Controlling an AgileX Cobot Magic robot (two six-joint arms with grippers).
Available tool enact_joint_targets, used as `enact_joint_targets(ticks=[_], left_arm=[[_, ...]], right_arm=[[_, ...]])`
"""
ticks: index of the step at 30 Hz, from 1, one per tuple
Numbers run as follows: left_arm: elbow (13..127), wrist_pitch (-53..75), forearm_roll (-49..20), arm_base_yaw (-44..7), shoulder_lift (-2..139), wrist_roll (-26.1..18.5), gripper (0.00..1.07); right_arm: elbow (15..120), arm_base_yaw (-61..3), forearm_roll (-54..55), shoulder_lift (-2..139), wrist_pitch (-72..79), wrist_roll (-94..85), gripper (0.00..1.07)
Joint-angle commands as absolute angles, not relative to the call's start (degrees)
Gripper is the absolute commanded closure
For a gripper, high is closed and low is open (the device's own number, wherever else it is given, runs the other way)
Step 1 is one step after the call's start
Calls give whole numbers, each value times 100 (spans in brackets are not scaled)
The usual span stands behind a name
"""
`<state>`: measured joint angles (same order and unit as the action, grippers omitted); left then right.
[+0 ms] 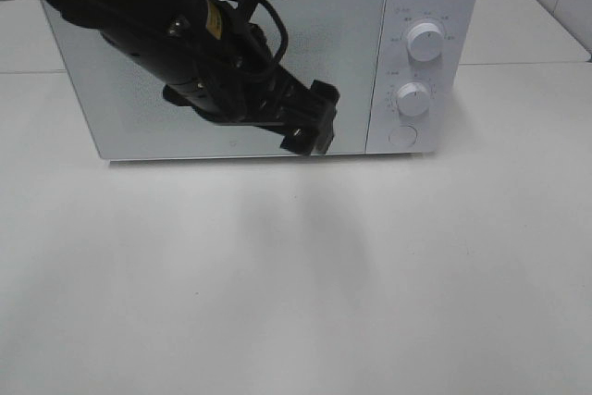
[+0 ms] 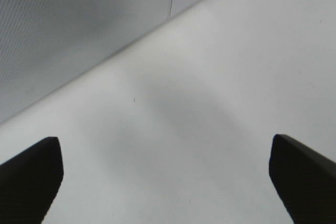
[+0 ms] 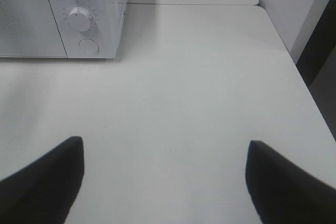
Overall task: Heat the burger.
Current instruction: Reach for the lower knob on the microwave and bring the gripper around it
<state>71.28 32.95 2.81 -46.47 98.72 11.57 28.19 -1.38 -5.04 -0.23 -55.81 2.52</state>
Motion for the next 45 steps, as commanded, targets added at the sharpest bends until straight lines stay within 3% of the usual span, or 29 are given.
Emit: enact_joint_targets(ticks=[1, 3, 8, 15, 18, 19, 22, 24, 26, 27, 30, 32, 33, 35, 36, 38, 39, 41, 45], left_arm=[[7168, 3741, 235, -4670, 9729, 1180, 7], [7168, 4927, 195, -4647, 9597, 1192, 7], [7168, 5741, 218, -4629, 9540, 1169, 7], [7133, 6280, 355, -4561, 9540, 1175, 7], [7002, 6440, 252, -4246, 9534, 1140, 7], [6870, 6509, 189, -3925, 9517, 1106, 7], [6784, 6515, 115, -3753, 9488, 1049, 7], [6423, 6434, -413, -3065, 9185, 630, 7], [6325, 6440, -567, -2865, 9070, 487, 7], [6131, 6440, -802, -2447, 8829, 264, 7], [6028, 6440, -911, -2229, 8675, 166, 7], [5661, 6440, -1066, -1427, 8050, -109, 7], [5661, 6440, -1066, -1427, 8050, -109, 7], [5323, 6446, -1089, -814, 7546, -292, 7], [5323, 6446, -1089, -814, 7546, -292, 7], [5013, 6457, -1169, -109, 7047, -470, 7], [5013, 6457, -1169, -109, 7047, -470, 7], [4704, 6348, -1409, 413, 6503, -470, 7], [4418, 6280, -1484, 647, 6016, -504, 7]], right_arm=[[2802, -120, -516, -223, -5506, 166, 31], [2802, -120, -516, -223, -5506, 166, 31], [2802, -120, -516, -223, -5506, 166, 31], [2802, -120, -516, -223, -5506, 166, 31], [2802, -120, -516, -223, -5506, 166, 31], [2802, -120, -516, -223, -5506, 166, 31], [2802, -120, -516, -223, -5506, 166, 31], [2802, -120, -516, -223, -5506, 166, 31], [2802, -120, -516, -223, -5506, 166, 31], [2802, -120, -516, -223, -5506, 166, 31], [2802, -120, -516, -223, -5506, 166, 31], [2802, -120, -516, -223, -5506, 166, 31], [2802, -120, -516, -223, -5506, 166, 31], [2802, -120, -516, -223, -5506, 166, 31], [2802, -120, -516, -223, -5506, 166, 31], [2802, -120, -516, -223, -5506, 172, 31], [2802, -120, -516, -223, -5506, 172, 31], [2802, -120, -516, -223, -5506, 172, 31], [2802, -120, -516, -223, -5506, 172, 31]])
